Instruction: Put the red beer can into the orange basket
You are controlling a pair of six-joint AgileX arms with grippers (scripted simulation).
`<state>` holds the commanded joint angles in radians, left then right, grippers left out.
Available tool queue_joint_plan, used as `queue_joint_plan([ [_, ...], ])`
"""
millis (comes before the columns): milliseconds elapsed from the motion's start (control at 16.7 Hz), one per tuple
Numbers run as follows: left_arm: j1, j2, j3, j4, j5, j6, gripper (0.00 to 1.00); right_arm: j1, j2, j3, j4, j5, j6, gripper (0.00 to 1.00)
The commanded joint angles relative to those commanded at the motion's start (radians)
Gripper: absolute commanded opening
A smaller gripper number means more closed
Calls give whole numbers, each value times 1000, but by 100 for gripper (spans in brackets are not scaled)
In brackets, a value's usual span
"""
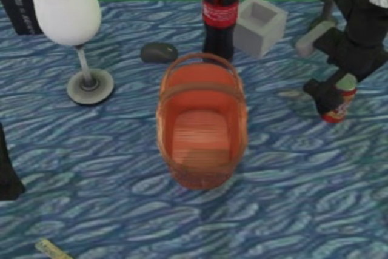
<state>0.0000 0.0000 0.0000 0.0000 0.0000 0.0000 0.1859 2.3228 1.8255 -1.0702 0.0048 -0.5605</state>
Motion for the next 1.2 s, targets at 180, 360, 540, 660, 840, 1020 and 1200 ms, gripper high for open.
queue_joint_plan([
  [180, 0, 0, 0, 0, 0, 0, 100, 0, 6, -15, 20, 0, 0, 100],
  [360, 0, 0, 0, 0, 0, 0, 100, 0, 6, -15, 20, 0, 0, 92],
  [540, 0, 0, 0, 0, 0, 0, 100, 0, 6, -15, 20, 0, 0, 70],
  [660, 0, 0, 0, 0, 0, 0, 100, 0, 6, -15, 20, 0, 0, 55],
  [840, 0, 0, 0, 0, 0, 0, 100, 0, 6, -15, 20, 0, 0, 32],
  [1020, 0, 0, 0, 0, 0, 0, 100, 0, 6, -15, 20, 0, 0, 10],
  [1200, 0, 0, 0, 0, 0, 0, 100, 0, 6, -15, 20, 0, 0, 0],
])
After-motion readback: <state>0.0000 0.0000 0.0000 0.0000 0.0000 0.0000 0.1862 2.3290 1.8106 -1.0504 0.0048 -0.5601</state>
